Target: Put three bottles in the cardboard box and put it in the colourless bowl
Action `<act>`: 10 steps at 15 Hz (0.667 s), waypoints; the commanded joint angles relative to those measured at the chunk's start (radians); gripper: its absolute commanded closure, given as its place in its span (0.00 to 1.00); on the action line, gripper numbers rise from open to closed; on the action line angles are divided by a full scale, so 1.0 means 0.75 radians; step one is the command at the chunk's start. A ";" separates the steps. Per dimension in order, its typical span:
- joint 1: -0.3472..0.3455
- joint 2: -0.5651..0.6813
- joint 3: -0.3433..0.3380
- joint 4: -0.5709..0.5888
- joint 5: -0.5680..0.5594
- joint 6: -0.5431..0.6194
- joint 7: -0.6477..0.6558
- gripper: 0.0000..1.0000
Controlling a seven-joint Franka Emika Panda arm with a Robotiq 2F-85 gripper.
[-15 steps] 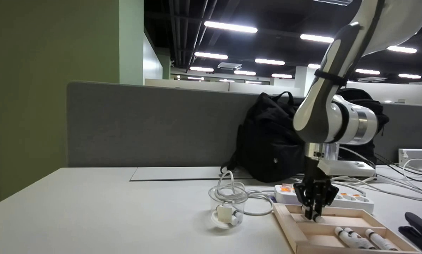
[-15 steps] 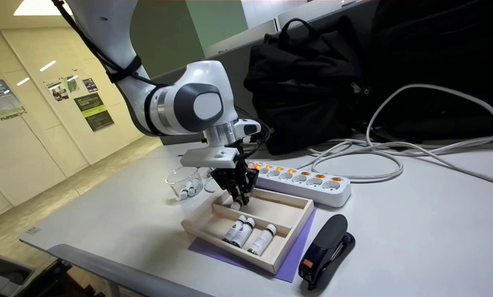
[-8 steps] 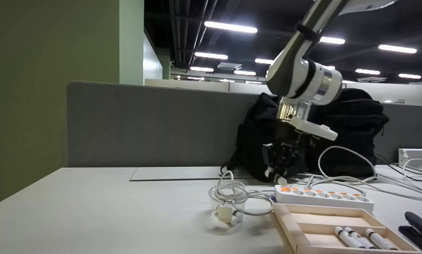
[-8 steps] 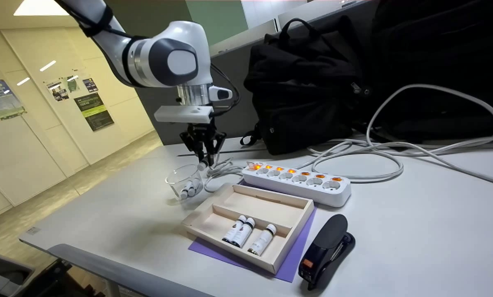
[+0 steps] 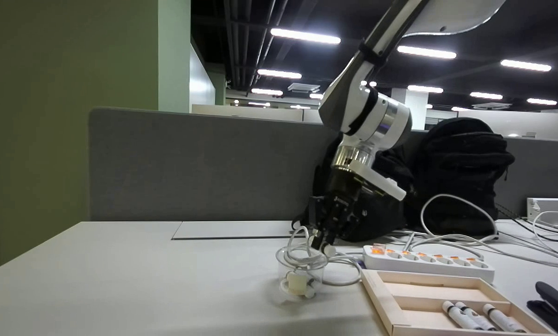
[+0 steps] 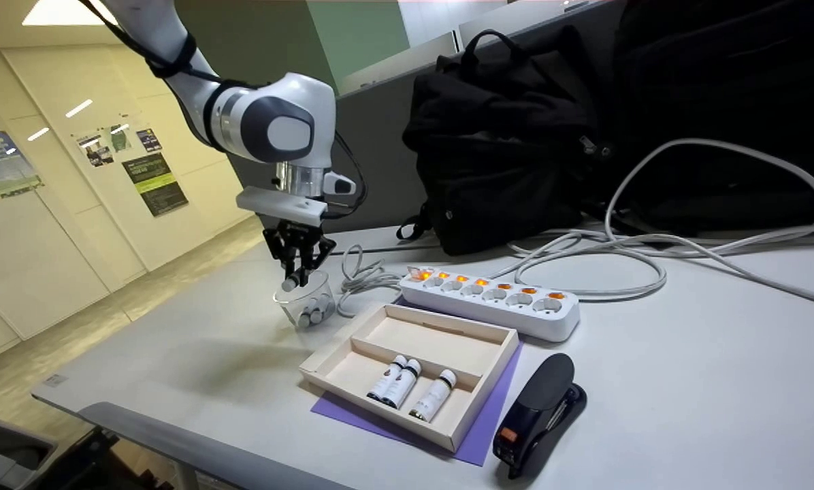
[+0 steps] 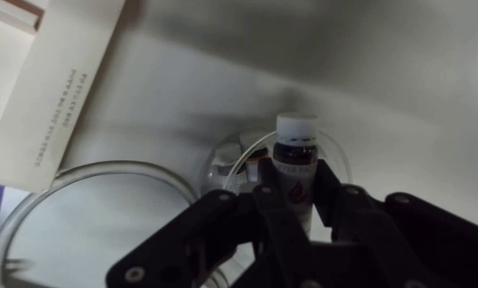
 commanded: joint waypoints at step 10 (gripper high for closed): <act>0.009 -0.214 -0.182 -0.023 -0.177 -0.432 -0.012 0.00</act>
